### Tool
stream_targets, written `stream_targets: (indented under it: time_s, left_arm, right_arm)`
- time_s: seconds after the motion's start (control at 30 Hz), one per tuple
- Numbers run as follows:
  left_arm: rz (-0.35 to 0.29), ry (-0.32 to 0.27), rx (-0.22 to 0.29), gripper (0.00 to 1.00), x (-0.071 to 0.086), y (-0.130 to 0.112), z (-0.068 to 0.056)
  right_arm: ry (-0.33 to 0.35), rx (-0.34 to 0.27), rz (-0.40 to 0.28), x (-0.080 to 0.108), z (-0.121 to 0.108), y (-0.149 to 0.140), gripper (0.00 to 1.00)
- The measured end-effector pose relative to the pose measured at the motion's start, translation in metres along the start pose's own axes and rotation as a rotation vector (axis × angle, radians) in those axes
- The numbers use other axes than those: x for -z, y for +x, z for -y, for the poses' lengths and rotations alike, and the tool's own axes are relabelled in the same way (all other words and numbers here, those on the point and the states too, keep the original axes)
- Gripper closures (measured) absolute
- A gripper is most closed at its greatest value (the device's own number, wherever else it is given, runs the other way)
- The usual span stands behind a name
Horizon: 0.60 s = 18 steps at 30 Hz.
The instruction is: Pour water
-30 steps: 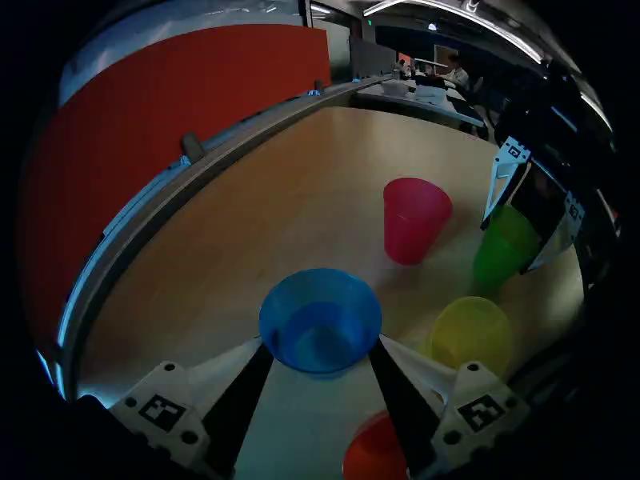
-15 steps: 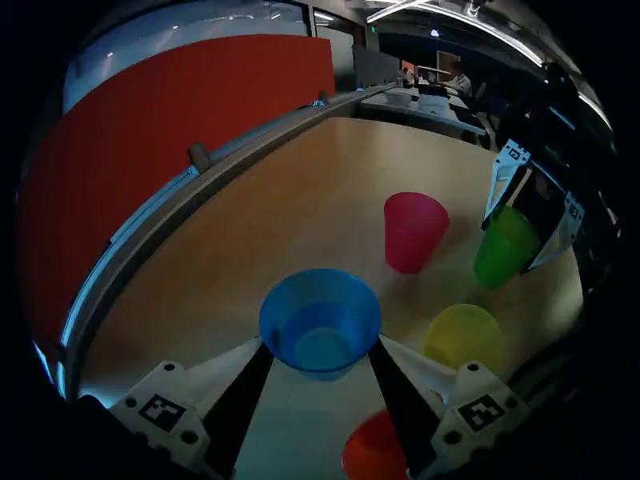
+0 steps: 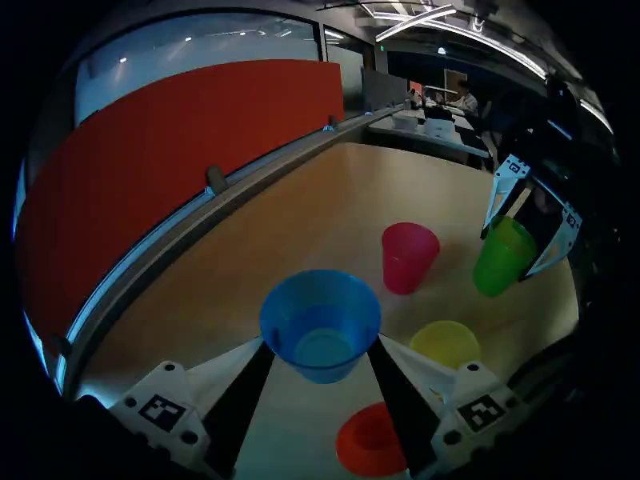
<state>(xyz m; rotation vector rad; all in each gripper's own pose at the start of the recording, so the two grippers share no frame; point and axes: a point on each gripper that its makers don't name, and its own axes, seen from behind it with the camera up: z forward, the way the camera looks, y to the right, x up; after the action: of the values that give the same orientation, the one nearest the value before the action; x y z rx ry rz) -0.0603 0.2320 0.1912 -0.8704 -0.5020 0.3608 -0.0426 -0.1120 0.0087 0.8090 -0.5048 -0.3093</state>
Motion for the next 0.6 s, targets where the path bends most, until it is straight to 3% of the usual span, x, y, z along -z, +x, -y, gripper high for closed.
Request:
stream_targets:
  time_s: [0.6]
  left_arm:
    - [-0.147, 0.052, 0.057, 0.19, 0.040, 0.031, -0.009]
  right_arm:
    - [-0.031, 0.007, -0.084, 0.025, 0.008, 0.038, 0.10]
